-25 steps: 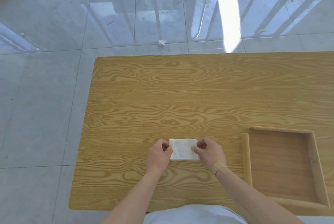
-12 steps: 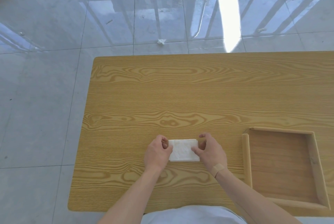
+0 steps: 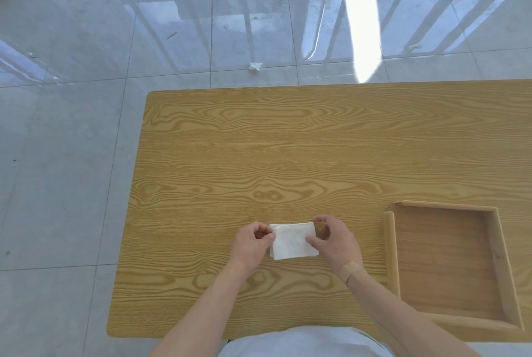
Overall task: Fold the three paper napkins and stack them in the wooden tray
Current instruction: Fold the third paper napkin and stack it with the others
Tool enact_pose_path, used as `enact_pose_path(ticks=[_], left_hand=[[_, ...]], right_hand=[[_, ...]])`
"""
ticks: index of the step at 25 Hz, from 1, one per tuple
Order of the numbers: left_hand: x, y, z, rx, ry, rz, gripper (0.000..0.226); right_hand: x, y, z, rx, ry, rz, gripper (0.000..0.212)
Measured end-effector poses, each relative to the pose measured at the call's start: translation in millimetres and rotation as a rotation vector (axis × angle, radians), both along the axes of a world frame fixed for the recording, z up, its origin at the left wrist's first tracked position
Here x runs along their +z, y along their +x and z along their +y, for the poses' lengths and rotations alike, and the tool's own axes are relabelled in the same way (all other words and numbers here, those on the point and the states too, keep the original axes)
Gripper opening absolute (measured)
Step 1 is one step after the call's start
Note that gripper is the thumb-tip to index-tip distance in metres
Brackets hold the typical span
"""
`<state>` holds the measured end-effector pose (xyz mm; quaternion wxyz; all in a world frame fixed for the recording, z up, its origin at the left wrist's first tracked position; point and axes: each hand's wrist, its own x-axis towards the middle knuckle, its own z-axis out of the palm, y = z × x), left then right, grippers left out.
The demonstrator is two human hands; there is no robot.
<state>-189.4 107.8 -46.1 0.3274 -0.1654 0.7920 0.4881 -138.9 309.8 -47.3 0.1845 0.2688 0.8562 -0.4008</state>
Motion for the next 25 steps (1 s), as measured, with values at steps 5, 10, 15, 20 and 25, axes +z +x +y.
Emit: enact_pose_path(ticks=[5, 10, 15, 20, 25], left_hand=[[-1.4, 1.1, 0.3, -0.037, -0.069, 0.051, 0.008], [0.5, 0.1, 3.4, -0.13, -0.17, 0.117, 0.009], [4.1, 2.5, 6.4, -0.139, -0.216, 0.17, 0.005], [5.0, 2.3, 8.2, -0.13, -0.248, 0.203, 0.007], [2.1, 3.2, 8.4, -0.161, -0.283, 0.253, 0.005]], right_hand=[[-1.6, 0.4, -1.5, 0.026, 0.017, -0.023, 0.031], [1.0, -1.3, -4.4, 0.041, 0.062, -0.038, 0.029], [4.6, -1.1, -7.0, 0.065, 0.097, -0.037, 0.03], [6.1, 0.7, -7.5, 0.077, 0.111, -0.026, 0.029], [4.8, 4.2, -5.5, 0.075, 0.144, -0.007, 0.028]])
